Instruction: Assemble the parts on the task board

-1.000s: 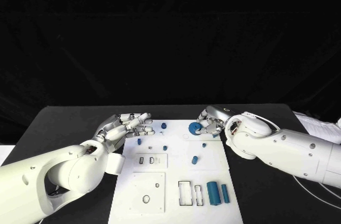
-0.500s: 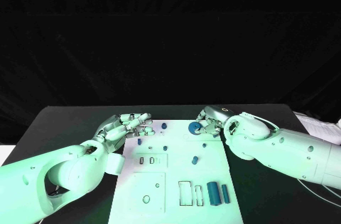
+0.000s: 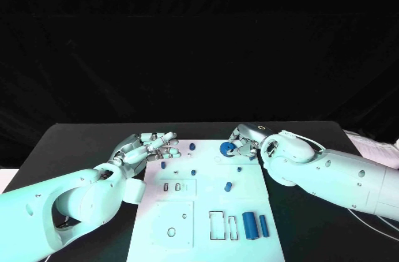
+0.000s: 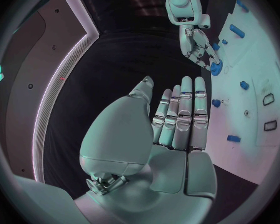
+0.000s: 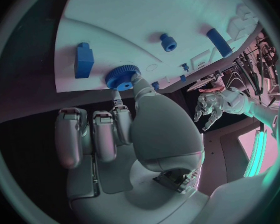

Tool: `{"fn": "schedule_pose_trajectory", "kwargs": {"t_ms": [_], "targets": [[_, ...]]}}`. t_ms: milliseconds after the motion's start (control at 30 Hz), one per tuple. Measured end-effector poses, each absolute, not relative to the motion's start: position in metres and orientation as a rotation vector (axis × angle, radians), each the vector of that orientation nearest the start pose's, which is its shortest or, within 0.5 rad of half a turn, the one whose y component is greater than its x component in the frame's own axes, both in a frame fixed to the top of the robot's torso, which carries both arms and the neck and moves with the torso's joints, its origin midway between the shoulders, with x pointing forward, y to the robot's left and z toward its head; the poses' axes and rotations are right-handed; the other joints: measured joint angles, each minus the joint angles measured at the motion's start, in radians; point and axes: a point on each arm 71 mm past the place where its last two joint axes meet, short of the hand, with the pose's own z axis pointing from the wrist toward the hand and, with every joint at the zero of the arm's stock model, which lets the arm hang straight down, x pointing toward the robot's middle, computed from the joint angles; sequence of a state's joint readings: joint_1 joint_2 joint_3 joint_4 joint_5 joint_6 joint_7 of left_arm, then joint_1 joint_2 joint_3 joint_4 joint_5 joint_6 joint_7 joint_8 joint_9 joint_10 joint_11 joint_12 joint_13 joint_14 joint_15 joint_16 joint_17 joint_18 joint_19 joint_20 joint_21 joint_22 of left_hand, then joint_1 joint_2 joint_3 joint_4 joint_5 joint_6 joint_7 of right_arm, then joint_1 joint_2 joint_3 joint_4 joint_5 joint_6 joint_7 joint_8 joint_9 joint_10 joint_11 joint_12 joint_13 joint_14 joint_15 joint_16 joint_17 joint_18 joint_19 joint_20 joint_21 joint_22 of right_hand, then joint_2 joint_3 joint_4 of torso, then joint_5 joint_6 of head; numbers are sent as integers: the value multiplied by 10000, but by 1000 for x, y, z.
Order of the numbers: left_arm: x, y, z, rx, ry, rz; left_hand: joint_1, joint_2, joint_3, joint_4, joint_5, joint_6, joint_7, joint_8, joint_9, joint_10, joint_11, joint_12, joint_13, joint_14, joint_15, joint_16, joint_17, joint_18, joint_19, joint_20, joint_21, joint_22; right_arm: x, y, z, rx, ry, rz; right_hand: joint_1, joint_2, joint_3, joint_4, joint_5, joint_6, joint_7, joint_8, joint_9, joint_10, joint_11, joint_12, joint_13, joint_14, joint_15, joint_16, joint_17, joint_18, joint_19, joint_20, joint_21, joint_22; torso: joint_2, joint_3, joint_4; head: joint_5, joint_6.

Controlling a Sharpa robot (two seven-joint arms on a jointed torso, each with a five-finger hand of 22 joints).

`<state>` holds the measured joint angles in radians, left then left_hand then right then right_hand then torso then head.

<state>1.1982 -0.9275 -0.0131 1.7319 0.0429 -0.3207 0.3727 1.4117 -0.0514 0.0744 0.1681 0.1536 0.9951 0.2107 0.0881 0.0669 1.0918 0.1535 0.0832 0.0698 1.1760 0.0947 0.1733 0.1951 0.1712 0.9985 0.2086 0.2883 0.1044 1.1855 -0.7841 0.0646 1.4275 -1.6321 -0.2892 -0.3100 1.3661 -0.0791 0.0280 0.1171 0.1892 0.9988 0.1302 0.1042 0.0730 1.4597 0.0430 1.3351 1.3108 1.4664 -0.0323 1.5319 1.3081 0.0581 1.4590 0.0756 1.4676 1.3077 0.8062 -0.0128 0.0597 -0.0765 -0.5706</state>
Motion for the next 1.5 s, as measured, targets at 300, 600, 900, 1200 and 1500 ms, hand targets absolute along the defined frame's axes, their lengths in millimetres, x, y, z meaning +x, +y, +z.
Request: {"fn": "schedule_pose_trajectory", "kwargs": {"t_ms": [300, 600, 900, 1200, 1500], "targets": [[451, 190, -155, -11499, 14550, -16721, 0, 0, 0, 0, 0, 0, 0, 0, 0, 0, 0, 0, 0, 0, 0, 0, -1, 0, 0, 0, 0, 1, 521, -211, -161, -1049, 16151, 3886, 30, 31, 2, 0, 197, 213, -21, 80, -3, 0, 1, 30, -2, 0, 0, 10, -1, 1, 25, -26, 41, -1, -1, 0, 6, 10, -29], [451, 190, -156, -11509, 14565, -16707, 0, 0, 1, 0, 0, 0, 0, 0, 1, 0, 0, 0, 0, 0, 0, 0, 7, 0, 0, 0, 0, 2, 521, -209, -160, -1057, 16117, 4095, 292, 294, 602, -260, -333, 673, -22, 275, -1, 73, -144, 243, -27, 1, -111, 87, -2, 3, 72, -78, 89, -2, -1, 0, 4, 17, -45], [452, 190, -156, -11518, 14568, -16689, 0, 0, 0, 1, 0, 0, 0, 0, 0, 0, 0, 0, 0, 0, 0, 0, 6, 0, 0, 0, 0, 2, 516, -202, -159, -1060, 15748, 4397, 356, 360, 1077, -412, 160, 715, 2, 276, -17, 74, -251, 426, -31, 1, -183, 124, -4, 5, 52, -201, 149, -2, -4, -4, 7, 9, -46], [452, 191, -156, -11523, 14569, -16679, 0, 0, 0, 1, 0, 0, 0, 0, 0, 0, 0, -57, 0, 0, 0, 0, 19, 0, 0, 0, 1, -10, 505, -183, -152, -1242, 15259, 4837, 325, 392, 1163, -411, 220, 716, 3, 270, -18, 42, -282, 426, -25, -1, -183, 124, -5, 20, 89, -237, 148, -4, -7, -9, 13, 44, -3], [452, 190, -156, -11525, 14575, -16680, 0, 0, 1, 1, 0, 0, 0, 0, 0, 0, 0, -57, 0, 0, 0, 0, 18, 0, 0, 0, 1, -9, 495, -144, -146, -1730, 14873, 5527, 275, 442, 1245, -414, 218, 716, 3, 194, -19, 78, -319, 427, -2, 2, -252, 123, -6, 22, 89, -237, 148, 1, -6, -17, 24, 113, 11]]}}
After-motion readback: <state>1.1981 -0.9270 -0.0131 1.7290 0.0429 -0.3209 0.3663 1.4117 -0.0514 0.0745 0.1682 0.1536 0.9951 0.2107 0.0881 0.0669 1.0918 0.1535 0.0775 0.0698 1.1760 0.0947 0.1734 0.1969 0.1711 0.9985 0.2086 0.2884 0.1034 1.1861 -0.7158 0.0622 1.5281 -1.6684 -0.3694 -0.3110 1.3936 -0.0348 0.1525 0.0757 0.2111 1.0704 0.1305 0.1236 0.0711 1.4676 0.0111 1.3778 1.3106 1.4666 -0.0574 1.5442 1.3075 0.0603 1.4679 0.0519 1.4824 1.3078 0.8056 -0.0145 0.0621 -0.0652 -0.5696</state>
